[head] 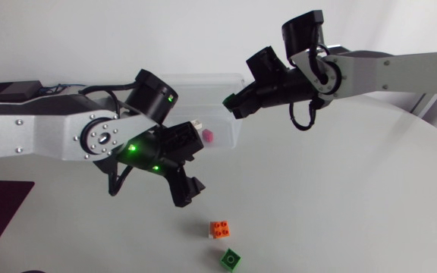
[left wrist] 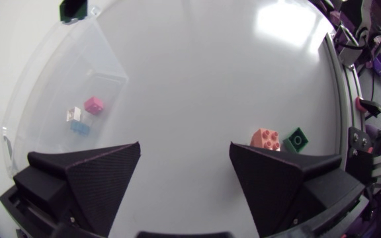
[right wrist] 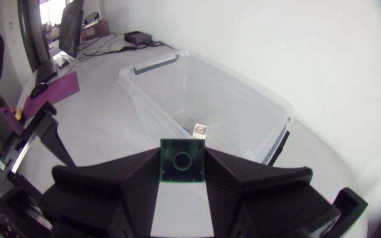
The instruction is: Place the duplo bricks in the container
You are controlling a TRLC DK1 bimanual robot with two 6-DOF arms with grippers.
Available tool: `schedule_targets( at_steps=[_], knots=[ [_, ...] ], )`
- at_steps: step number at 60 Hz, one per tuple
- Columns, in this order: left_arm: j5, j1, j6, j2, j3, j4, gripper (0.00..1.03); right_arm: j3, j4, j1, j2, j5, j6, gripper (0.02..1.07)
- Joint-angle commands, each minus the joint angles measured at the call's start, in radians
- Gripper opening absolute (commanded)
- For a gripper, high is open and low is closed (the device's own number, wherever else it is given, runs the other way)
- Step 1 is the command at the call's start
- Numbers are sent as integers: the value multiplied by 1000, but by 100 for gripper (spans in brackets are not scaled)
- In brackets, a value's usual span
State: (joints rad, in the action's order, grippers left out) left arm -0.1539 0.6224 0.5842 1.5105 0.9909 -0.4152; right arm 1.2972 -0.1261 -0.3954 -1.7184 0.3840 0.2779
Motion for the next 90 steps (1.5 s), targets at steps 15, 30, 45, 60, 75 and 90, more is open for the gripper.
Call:
schedule_targets(
  at_steps=[15,30,45,60,75,90],
  knots=[
    [28,56,14,-39,-86,-27,93,134,82,1,-119,-45,-80,27],
    [65,114,-18,-52,-112,-37,93,248,109,-11,-239,-128,-91,70],
    [91,165,-26,-50,-120,-51,93,42,106,61,19,-80,-101,103],
    [146,231,-52,19,-69,-62,93,-363,112,132,398,-34,-55,103],
    [254,313,-124,89,-6,-77,93,-628,59,145,642,-37,-22,103],
    [327,362,-176,160,46,-106,91,-705,-17,151,757,-39,0,103]
  ],
)
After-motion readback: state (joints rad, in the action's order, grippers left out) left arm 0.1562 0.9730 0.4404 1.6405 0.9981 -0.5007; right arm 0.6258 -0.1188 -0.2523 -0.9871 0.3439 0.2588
